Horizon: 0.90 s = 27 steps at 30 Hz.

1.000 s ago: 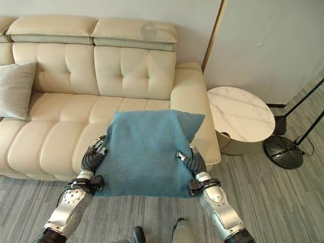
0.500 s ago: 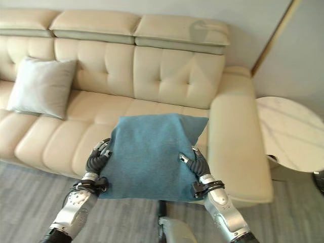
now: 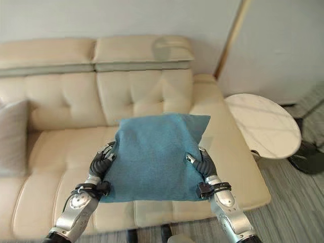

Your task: Pick up all the scattered cushions and arrange them neatly on the sofa.

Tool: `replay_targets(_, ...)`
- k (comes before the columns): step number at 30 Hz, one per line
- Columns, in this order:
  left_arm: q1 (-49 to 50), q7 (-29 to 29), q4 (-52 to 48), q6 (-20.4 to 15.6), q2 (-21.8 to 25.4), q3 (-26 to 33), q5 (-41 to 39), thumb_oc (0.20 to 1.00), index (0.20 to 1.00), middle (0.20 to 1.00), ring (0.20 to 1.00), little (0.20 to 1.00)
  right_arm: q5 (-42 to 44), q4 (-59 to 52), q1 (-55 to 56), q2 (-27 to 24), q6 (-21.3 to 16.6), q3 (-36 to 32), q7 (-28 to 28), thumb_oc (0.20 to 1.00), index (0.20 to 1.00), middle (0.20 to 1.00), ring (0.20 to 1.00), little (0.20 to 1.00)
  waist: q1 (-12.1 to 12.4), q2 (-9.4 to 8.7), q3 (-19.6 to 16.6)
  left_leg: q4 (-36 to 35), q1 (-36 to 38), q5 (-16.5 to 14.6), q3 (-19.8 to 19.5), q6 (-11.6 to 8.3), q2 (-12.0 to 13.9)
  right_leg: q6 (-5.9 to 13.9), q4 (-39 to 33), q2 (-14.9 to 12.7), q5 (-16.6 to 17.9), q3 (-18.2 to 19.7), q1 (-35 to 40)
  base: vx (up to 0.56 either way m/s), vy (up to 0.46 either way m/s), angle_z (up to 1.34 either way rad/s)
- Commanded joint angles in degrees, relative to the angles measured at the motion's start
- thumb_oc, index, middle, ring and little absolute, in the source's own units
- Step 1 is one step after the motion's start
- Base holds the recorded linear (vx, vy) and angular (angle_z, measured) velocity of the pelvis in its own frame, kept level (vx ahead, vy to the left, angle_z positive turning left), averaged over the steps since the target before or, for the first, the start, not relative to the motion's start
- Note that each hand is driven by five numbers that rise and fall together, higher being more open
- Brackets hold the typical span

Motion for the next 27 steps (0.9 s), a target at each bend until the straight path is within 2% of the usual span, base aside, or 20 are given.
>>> replay_targets(1,-1.27,-4.08,-7.36,-4.45,-0.28,-1.47,3.61,0.200,0.200,0.200,0.200,0.200,-1.75,-6.55,-7.80,4.94,-5.50,4.61,5.42,0.200,0.200,0.200,0.200,0.200,3.73,-2.10,-2.14,5.50,2.47,-10.56,2.50,-0.53,-1.25,4.68,2.72,-2.23,1.71,-3.03,-4.66,0.08,0.057,-0.52)
replay_targets(4,-1.66,-2.83,-6.59,-4.51,-0.15,-0.78,4.61,0.200,0.200,0.200,0.200,0.200,-3.10,-6.10,-9.34,5.54,-4.99,5.91,5.84,0.200,0.200,0.200,0.200,0.200,4.19,-1.83,-1.57,5.60,3.55,-11.09,3.36,0.17,-1.06,6.73,8.07,-2.90,3.32,-3.58,-7.91,0.04,-0.035,-0.66)
replay_targets(5,-1.85,-2.12,-6.31,-4.69,-0.21,-0.31,4.86,0.200,0.200,0.200,0.200,0.200,-3.44,-5.94,-10.40,5.90,-4.88,6.61,5.90,0.200,0.200,0.200,0.200,0.200,4.45,-1.67,-1.16,5.68,3.94,-11.11,3.67,0.07,-0.74,7.10,8.07,-4.86,5.26,-5.21,-10.13,0.07,-0.122,-0.35)
replay_targets(6,-2.68,-1.38,-6.18,-5.09,-0.17,-0.44,4.92,0.200,0.200,0.200,0.200,0.200,-3.79,-6.15,-10.32,5.81,-5.25,6.76,5.76,0.200,0.200,0.200,0.200,0.200,4.60,-1.56,-1.38,5.81,3.67,-11.23,3.17,-0.21,-0.81,6.76,5.38,-5.68,3.41,-6.51,-8.87,0.09,-0.137,-0.23)
replay_targets(7,-2.70,-1.64,-6.23,-5.15,-0.26,-0.60,4.97,0.200,0.200,0.200,0.200,0.200,-4.11,-6.10,-9.93,5.58,-5.00,6.56,5.82,0.200,0.200,0.200,0.200,0.200,3.97,-1.62,-1.34,6.24,3.79,-11.37,2.40,-0.30,-0.73,6.69,4.98,-5.64,3.82,-5.70,-8.80,0.13,-0.122,-0.13)
replay_targets(11,-2.42,-1.69,-5.72,-5.45,-1.04,0.01,3.96,0.200,0.200,0.200,0.200,0.200,-3.34,-5.65,-10.15,5.53,-5.09,6.83,5.68,0.200,0.200,0.200,0.200,0.200,4.62,-1.56,-2.77,7.23,4.63,-11.76,2.51,-1.19,-0.64,4.73,1.55,-5.57,1.51,-6.93,-5.68,0.17,-0.131,0.35)
replay_targets(19,-4.85,0.20,-4.15,-6.18,-0.71,0.57,4.90,0.200,0.200,0.200,0.200,0.200,-4.30,-5.35,-15.38,6.60,-6.42,8.16,2.99,0.200,0.200,0.200,0.200,0.200,4.87,0.49,-2.45,5.39,4.07,-10.92,2.27,-2.11,-0.07,3.47,-2.51,-4.87,1.17,-7.97,-4.77,0.04,-0.059,0.13)
replay_targets(25,-14.84,5.04,-0.30,-9.59,-1.20,0.83,2.59,0.200,0.200,0.200,0.200,0.200,-4.98,-3.30,-26.54,11.50,-8.51,10.83,-1.61,0.200,0.200,0.200,0.200,0.200,5.80,1.76,-0.25,5.65,-2.77,-9.88,3.15,-2.16,-0.36,3.38,-2.76,-4.68,2.66,-6.45,-11.54,-0.13,0.002,-0.08)
replay_targets(27,-22.28,9.06,2.67,-11.61,-0.25,0.75,2.30,0.200,0.200,0.200,0.200,0.200,-4.91,0.04,-34.48,14.62,-9.43,12.37,-4.58,0.200,0.200,0.200,0.200,0.200,6.71,2.55,0.60,6.08,-7.68,-8.99,3.08,-1.97,-0.49,3.56,-2.05,-5.09,3.52,-5.52,-16.60,-0.18,0.039,-0.15)
